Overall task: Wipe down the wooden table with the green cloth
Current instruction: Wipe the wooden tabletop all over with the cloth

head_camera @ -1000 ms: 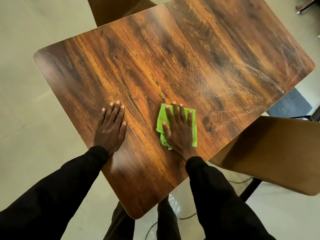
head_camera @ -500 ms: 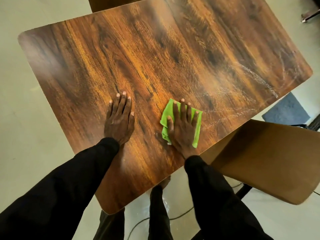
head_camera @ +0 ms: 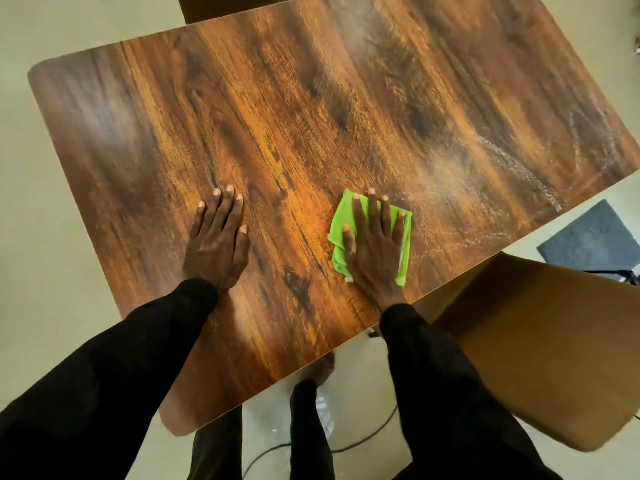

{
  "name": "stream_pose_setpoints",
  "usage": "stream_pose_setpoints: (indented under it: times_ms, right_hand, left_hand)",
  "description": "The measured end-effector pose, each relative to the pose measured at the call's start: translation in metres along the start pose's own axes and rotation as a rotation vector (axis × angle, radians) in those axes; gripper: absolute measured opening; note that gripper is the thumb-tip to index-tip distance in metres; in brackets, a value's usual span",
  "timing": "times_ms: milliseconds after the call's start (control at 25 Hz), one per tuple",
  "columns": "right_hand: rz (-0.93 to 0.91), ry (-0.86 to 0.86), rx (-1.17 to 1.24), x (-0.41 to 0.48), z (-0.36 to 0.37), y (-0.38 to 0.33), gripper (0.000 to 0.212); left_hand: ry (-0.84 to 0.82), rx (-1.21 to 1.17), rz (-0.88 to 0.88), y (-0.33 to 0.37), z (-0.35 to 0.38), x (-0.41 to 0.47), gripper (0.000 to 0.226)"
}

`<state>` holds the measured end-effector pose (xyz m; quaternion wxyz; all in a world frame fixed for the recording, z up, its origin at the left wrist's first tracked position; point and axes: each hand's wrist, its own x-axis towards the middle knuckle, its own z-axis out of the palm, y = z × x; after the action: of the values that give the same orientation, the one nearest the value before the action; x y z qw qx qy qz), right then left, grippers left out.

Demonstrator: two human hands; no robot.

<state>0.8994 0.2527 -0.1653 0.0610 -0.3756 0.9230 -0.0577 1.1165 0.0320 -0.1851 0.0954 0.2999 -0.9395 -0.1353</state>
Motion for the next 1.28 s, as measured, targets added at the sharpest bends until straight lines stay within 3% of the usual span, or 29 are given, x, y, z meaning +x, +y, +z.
stream_pose_setpoints:
  times_ms: [80, 200, 280, 400, 520, 640, 720, 800, 920, 1080, 1280]
  right_hand:
    - [-0.072, -0.004, -0.008, 0.021, 0.003, -0.023, 0.067]
    - [-0.446, -0.049, -0.023, -0.013, 0.013, -0.023, 0.064]
    - [-0.584, -0.075, -0.017, -0.046, 0.011, 0.002, 0.063]
    - [-0.382, -0.054, -0.062, -0.042, -0.005, 0.035, 0.062]
    - [-0.095, -0.054, -0.07, 0.011, -0.014, 0.016, 0.064]
    - [-0.266, -0.05, -0.049, 0.023, -0.003, -0.014, 0.066]
    - [-0.496, -0.064, -0.048, -0.011, 0.009, -0.007, 0.066]
    - [-0.588, -0.058, -0.065, -0.046, 0.013, 0.02, 0.065]
    - [-0.401, -0.03, -0.072, -0.046, -0.001, 0.056, 0.064]
    - [-0.123, -0.004, -0.045, 0.016, -0.012, 0.03, 0.064]
    - [-0.396, -0.053, -0.025, -0.019, 0.007, -0.008, 0.065]
  left_hand:
    - [-0.006, 0.002, 0.001, -0.002, 0.001, 0.0, 0.06]
    - [-0.008, 0.02, 0.008, -0.001, 0.002, -0.001, 0.061]
    - [0.002, 0.025, 0.004, 0.001, -0.001, 0.001, 0.061]
    - [0.015, 0.027, -0.014, 0.005, -0.006, -0.001, 0.062]
    - [0.007, 0.015, -0.027, 0.013, -0.002, -0.006, 0.062]
    - [0.016, 0.039, -0.024, 0.018, 0.001, -0.01, 0.061]
    - [0.022, 0.035, -0.02, 0.018, 0.001, -0.01, 0.061]
    - [0.02, 0.032, -0.022, 0.016, 0.002, -0.008, 0.061]
    - [0.016, 0.05, -0.021, 0.019, 0.002, -0.009, 0.061]
    - [-0.006, 0.062, 0.025, 0.018, 0.001, -0.009, 0.059]
    - [-0.045, 0.015, 0.09, 0.035, 0.007, 0.008, 0.059]
